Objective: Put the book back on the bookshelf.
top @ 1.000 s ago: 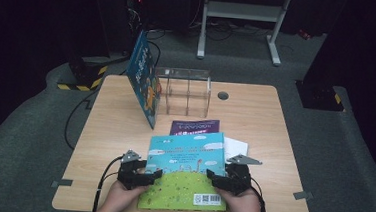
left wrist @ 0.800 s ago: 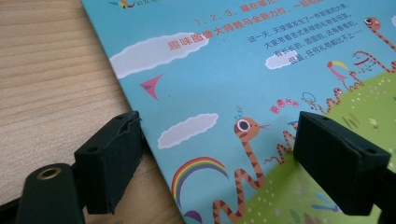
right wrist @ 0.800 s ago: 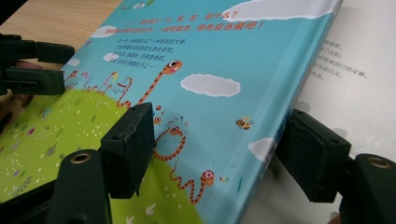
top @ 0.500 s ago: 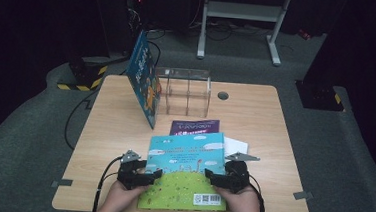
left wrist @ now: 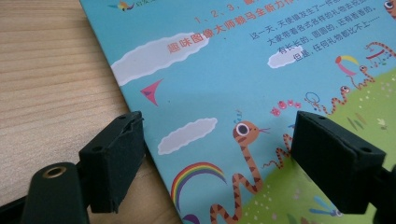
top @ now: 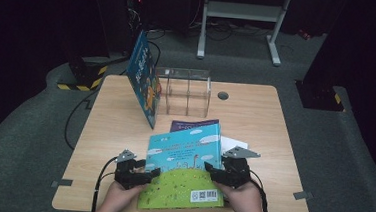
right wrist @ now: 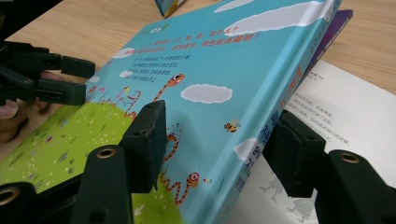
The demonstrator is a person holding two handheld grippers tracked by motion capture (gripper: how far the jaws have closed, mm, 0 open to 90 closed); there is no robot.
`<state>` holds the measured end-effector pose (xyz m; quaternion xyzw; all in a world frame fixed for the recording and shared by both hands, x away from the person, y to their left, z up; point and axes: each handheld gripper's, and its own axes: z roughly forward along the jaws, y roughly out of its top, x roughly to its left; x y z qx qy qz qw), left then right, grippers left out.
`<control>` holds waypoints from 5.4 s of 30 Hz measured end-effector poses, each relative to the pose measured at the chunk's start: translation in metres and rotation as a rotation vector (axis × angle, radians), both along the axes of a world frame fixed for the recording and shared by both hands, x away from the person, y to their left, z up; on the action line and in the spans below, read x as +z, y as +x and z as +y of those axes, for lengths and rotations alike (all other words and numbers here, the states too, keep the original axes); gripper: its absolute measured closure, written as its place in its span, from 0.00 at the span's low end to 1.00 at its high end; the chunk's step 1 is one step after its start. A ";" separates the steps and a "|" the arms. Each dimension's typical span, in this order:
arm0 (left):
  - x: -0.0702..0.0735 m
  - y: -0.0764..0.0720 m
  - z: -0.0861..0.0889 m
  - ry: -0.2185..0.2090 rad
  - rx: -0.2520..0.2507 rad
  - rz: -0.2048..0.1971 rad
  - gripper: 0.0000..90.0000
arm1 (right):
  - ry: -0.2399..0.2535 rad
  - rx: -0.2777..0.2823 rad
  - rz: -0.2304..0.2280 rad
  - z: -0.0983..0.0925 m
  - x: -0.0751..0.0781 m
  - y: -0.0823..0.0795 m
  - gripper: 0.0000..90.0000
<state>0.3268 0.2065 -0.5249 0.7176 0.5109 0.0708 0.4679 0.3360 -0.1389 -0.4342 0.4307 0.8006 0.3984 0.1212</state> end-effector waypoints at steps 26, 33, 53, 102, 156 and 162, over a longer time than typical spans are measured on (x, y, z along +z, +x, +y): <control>0.001 -0.001 0.013 -0.083 0.006 -0.001 0.10 | -0.002 0.050 -0.155 0.004 0.007 -0.016 0.49; 0.003 0.000 0.015 -0.144 -0.014 0.011 0.07 | 0.002 0.068 -0.227 0.006 0.012 -0.023 0.50; 0.023 0.001 0.027 -0.105 0.025 -0.031 0.07 | -0.016 0.095 -0.297 0.025 0.031 -0.014 0.50; 0.074 -0.031 0.027 0.015 0.256 -0.449 0.49 | -0.016 0.004 -0.540 0.028 0.048 -0.020 0.60; 0.088 0.017 -0.021 0.052 0.121 -0.473 0.49 | 0.030 -0.164 -0.585 -0.020 0.037 -0.025 0.60; 0.087 0.028 -0.020 0.035 0.111 -0.463 0.48 | 0.059 -0.143 -0.580 -0.023 0.038 -0.032 0.63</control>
